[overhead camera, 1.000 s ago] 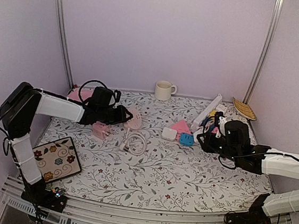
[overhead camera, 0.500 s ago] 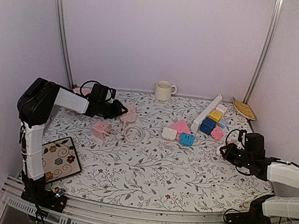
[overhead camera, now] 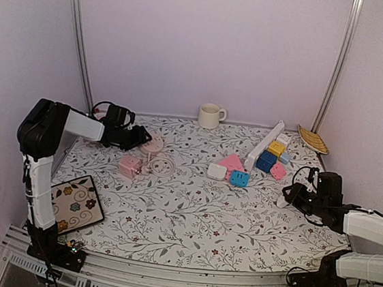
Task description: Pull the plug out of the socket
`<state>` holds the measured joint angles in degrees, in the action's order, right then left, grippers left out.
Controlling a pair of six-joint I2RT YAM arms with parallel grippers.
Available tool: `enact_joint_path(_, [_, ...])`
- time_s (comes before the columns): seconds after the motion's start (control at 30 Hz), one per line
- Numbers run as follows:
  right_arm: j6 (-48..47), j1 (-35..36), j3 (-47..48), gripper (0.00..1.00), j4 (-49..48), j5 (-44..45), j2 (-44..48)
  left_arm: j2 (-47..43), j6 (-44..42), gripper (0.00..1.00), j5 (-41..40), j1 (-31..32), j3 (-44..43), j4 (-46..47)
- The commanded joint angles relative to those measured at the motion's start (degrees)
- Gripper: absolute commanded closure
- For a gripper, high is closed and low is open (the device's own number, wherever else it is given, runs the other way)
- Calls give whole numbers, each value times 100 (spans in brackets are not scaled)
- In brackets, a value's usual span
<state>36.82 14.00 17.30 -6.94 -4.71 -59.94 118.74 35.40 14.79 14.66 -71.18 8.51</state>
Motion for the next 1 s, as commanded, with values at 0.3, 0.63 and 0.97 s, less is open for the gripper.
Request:
enact_joint_path(0.3, [-125, -24, 336, 14, 641, 298, 696, -1617, -311, 3, -307, 8, 673, -16])
enact_joint_path(0.63, [-474, -28, 961, 1, 1539, 919, 1082, -2644, -314, 3, -329, 207, 1422, 45])
enact_joint_path(0.97, [-760, 114, 1413, 1, 1085, 198, 164, -3247, -319, 3, -485, 949, 1967, 71])
